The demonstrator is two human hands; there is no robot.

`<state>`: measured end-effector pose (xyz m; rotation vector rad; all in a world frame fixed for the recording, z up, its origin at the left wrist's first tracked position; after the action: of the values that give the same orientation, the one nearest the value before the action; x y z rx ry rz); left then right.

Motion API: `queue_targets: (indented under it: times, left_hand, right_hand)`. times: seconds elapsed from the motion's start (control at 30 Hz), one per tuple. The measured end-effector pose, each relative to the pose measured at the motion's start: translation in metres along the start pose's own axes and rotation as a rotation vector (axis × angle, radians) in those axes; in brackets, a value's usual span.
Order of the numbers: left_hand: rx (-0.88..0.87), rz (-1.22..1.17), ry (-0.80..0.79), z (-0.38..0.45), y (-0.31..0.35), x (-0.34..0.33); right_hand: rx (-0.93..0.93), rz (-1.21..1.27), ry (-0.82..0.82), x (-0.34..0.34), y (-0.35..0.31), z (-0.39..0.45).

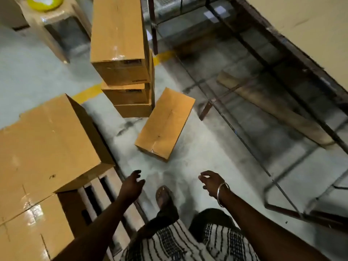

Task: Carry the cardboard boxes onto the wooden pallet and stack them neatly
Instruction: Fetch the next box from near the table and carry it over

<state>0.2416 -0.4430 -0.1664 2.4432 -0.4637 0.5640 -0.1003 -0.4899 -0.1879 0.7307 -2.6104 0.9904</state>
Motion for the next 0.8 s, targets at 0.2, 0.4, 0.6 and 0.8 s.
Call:
queue_targets:
  times: [0.2, 0.4, 0.6, 0.8]
  left_hand:
    - [0.077, -0.088, 0.047, 0.083, 0.031, 0.011]
    - [0.307, -0.353, 0.079, 0.174, 0.013, -0.021]
    - [0.446, -0.345, 0.118, 0.286, -0.010, -0.080]
    - [0.580, -0.520, 0.292, 0.378, -0.026, -0.106]
  right_hand:
    - [0.023, -0.127, -0.119, -0.011, -0.074, 0.106]
    - [0.009, -0.232, -0.154, -0.030, -0.107, 0.279]
    - [0.189, -0.548, -0.181, -0.050, -0.170, 0.457]
    - [0.387, -0.866, -0.196, -0.089, -0.211, 0.564]
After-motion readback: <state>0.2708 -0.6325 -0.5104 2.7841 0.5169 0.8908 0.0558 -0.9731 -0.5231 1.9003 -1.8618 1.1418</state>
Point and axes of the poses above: each hand's wrist, its own z-axis towards the middle knuckle, its own x-axis out of the back of the hand, y = z × x, the point moved 9 cm from there along z, towards the middle knuckle, and after that the axes turned 5 degrees about x, right-handed, at the moved point
